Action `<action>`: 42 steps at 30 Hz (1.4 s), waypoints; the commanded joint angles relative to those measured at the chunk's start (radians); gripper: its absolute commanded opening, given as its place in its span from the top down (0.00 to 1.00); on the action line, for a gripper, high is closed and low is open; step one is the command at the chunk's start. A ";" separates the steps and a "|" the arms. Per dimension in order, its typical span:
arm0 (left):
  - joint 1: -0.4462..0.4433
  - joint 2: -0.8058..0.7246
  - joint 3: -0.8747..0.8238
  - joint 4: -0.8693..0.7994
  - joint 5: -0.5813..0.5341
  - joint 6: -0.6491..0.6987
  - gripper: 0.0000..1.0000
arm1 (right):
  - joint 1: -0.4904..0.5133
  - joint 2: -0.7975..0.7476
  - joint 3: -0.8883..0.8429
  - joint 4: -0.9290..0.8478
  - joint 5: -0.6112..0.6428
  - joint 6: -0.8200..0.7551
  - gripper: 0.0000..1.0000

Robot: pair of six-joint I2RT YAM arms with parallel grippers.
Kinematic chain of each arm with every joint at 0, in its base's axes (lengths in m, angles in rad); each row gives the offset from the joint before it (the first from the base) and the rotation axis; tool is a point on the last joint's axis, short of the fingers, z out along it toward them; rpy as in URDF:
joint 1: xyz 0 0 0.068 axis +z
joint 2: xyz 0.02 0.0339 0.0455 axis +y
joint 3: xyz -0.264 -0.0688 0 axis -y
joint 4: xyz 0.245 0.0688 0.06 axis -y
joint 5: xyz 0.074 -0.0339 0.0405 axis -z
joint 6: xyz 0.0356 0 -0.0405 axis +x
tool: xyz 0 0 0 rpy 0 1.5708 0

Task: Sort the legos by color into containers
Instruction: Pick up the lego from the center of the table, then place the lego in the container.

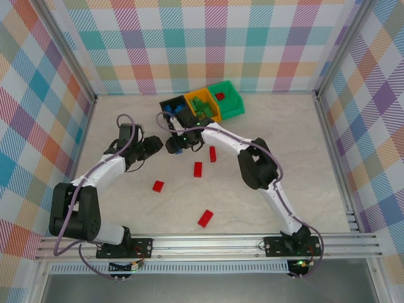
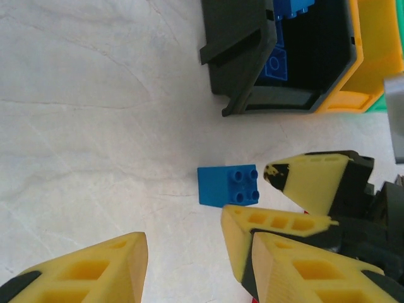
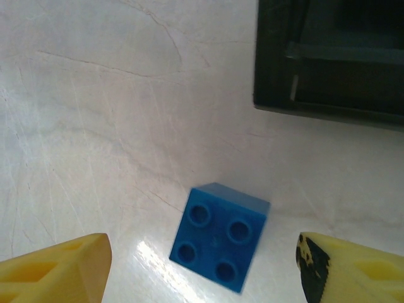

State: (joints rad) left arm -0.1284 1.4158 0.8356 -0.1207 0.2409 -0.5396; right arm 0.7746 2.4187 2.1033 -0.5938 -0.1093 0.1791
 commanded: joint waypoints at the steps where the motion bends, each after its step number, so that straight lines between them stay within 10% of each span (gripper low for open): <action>1: 0.010 -0.041 -0.030 0.027 -0.014 -0.018 0.53 | 0.009 0.058 0.068 -0.070 -0.002 0.010 0.24; 14: 0.009 -0.091 -0.082 0.009 -0.020 -0.017 0.53 | -0.001 0.028 0.106 -0.055 0.044 -0.019 0.74; 25: -0.045 -0.190 -0.165 -0.189 0.006 -0.010 0.43 | -0.121 0.114 0.472 -0.110 0.030 0.016 0.73; 42: -0.248 -0.122 -0.114 -0.439 -0.151 -0.012 0.14 | -0.167 0.243 0.532 0.066 -0.081 0.103 0.69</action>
State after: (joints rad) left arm -0.3561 1.2591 0.6910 -0.4953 0.1333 -0.5575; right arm 0.5991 2.6678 2.6072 -0.5766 -0.1406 0.2604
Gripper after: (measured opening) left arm 0.863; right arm 0.333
